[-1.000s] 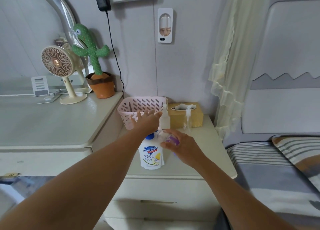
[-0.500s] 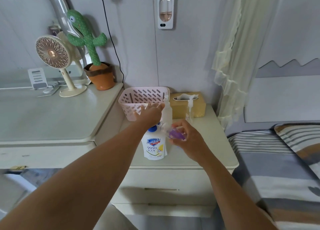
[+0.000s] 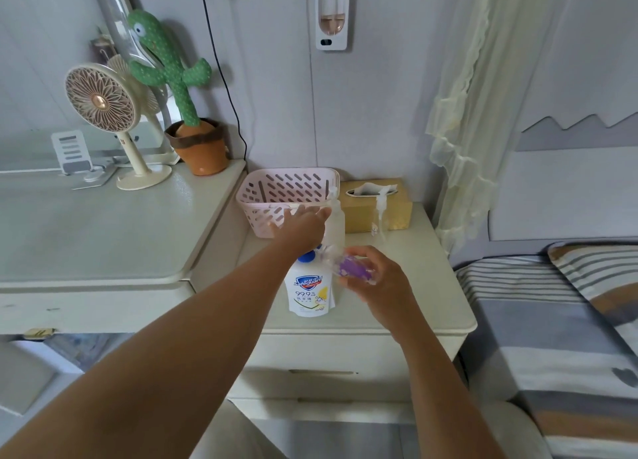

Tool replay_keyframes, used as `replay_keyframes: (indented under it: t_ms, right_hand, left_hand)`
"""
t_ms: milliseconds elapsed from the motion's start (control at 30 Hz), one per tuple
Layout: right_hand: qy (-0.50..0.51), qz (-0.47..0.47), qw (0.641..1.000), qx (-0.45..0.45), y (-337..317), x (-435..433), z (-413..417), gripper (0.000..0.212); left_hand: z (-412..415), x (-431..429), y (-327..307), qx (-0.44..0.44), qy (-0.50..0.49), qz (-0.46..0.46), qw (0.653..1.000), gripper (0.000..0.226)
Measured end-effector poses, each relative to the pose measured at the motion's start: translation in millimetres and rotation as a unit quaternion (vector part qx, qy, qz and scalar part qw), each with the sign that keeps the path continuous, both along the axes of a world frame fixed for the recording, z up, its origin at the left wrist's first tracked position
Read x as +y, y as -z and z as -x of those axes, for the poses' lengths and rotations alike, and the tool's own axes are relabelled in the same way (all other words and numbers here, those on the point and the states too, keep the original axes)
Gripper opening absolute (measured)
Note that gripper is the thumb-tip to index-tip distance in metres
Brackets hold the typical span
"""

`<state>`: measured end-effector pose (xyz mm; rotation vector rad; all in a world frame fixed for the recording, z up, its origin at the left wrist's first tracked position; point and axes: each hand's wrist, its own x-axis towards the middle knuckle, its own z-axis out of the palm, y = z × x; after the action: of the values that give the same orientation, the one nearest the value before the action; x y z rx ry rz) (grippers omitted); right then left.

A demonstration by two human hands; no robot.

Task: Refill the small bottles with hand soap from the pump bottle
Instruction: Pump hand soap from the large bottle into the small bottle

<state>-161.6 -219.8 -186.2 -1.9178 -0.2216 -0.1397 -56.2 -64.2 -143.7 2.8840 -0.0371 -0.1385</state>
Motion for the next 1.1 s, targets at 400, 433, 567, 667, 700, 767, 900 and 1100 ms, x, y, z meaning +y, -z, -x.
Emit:
replay_keyframes:
  t_ms: [400, 433, 567, 667, 700, 767, 900, 1100]
  right_hand:
    - [0.02, -0.029, 0.999, -0.007, -2, 9, 2, 0.036]
    - [0.021, -0.026, 0.999, -0.005, 0, 9, 3, 0.036]
    - [0.021, -0.02, 1.0, -0.003, 2, 9, 5, 0.036]
    - [0.021, -0.02, 1.0, -0.003, -1, 10, 5, 0.039]
    - [0.023, -0.021, 1.0, -0.002, -2, 10, 5, 0.041]
    - [0.025, -0.018, 1.0, -0.001, -4, 12, 6, 0.043]
    - [0.027, -0.022, 0.999, 0.006, -3, 13, 7, 0.042]
    - [0.029, -0.023, 0.999, 0.018, 1, 13, 11, 0.039]
  left_hand:
    - [22, -6, -28, -0.013, 0.032, -0.048, 0.998, 0.046]
    - [23, -5, -24, -0.015, 0.039, -0.048, 0.998, 0.048]
    - [23, -6, -21, -0.015, 0.025, -0.031, 0.999, 0.05]
    - [17, -2, -22, -0.008, 0.013, 0.002, 1.0, 0.053]
    - [14, 0, -22, -0.01, 0.005, 0.021, 1.0, 0.052]
    - [11, 3, -22, -0.008, 0.001, 0.035, 0.999, 0.05]
    - [21, 0, -20, -0.006, -0.024, -0.001, 1.0, 0.044]
    - [26, -1, -18, 0.002, -0.022, 0.001, 1.0, 0.047]
